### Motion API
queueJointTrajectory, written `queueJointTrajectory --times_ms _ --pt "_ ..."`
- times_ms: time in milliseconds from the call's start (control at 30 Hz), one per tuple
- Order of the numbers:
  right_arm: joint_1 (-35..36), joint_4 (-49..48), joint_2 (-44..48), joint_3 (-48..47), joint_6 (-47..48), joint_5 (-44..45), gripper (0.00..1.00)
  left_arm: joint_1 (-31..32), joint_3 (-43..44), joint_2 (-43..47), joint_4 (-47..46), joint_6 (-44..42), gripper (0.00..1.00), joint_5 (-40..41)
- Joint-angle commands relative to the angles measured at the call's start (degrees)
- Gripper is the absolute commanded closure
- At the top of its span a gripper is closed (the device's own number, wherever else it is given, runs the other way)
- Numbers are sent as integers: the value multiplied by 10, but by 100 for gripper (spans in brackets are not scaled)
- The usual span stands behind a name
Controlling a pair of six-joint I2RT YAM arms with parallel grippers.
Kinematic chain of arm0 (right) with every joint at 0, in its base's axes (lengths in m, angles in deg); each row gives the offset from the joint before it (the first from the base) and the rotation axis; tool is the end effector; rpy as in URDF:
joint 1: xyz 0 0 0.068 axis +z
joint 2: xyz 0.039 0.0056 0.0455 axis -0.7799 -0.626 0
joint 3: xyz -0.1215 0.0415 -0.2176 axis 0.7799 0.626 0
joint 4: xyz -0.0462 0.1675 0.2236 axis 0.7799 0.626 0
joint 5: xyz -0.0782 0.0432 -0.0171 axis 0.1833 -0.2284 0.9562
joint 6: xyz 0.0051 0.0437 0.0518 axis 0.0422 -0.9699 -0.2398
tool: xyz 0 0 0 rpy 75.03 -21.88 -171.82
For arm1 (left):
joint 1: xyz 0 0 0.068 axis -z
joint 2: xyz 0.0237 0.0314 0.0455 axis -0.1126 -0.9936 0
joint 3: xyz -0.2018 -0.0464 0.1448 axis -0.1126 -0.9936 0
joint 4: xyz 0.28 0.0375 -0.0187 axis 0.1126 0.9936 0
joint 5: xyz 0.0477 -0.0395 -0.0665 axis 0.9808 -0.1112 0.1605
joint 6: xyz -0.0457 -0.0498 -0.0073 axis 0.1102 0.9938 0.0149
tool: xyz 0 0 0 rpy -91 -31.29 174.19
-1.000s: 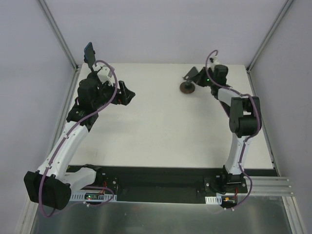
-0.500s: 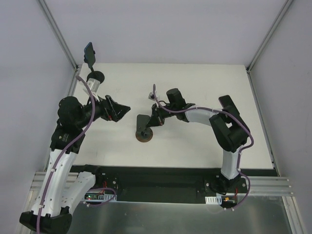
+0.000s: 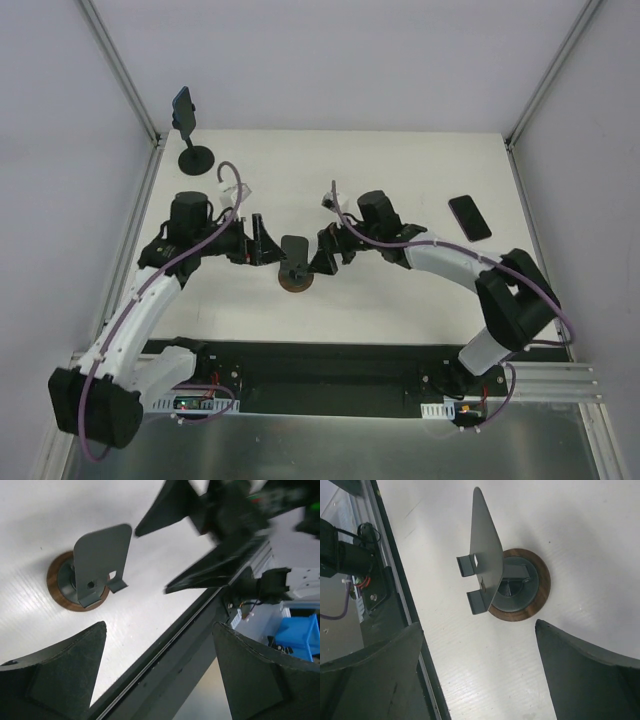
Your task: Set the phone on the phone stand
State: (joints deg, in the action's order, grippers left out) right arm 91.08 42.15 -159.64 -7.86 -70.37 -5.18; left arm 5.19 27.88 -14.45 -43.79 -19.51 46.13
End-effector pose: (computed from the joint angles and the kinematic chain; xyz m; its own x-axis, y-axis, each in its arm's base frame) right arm 0.2781 0.2779 0.1742 -0.2801 -0.3554 -0.8918 -0.9558 0.1896 0.2247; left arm 0.2298 -0.0855 0.3024 -0.6378 -0.1362 -0.7580 0.5692 0.5796 -0.5831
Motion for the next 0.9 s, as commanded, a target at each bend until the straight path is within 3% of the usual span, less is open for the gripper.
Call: queueJointTrajectory --times_ms 0,100,200,367,467,667,867 --pt "-2 -12 108 62 -48 103 4 41 18 -81 38 -79 14 -8" --pt "-3 -86 156 133 -46 133 4 68 66 -151 69 -175 11 -16" --pt "-7 -134 175 163 -51 150 4 84 142 -214 148 -286 11 49" --pt "-23 -158 209 186 -62 146 4 86 195 -291 157 -336 21 102" --pt "-34 -165 233 201 -61 149 4 86 199 -323 159 -380 27 77" --pt "-49 -182 263 220 -68 147 4 86 195 -362 127 -404 27 6" --pt "-51 -199 268 225 -83 132 4 85 196 -395 109 -383 58 20"
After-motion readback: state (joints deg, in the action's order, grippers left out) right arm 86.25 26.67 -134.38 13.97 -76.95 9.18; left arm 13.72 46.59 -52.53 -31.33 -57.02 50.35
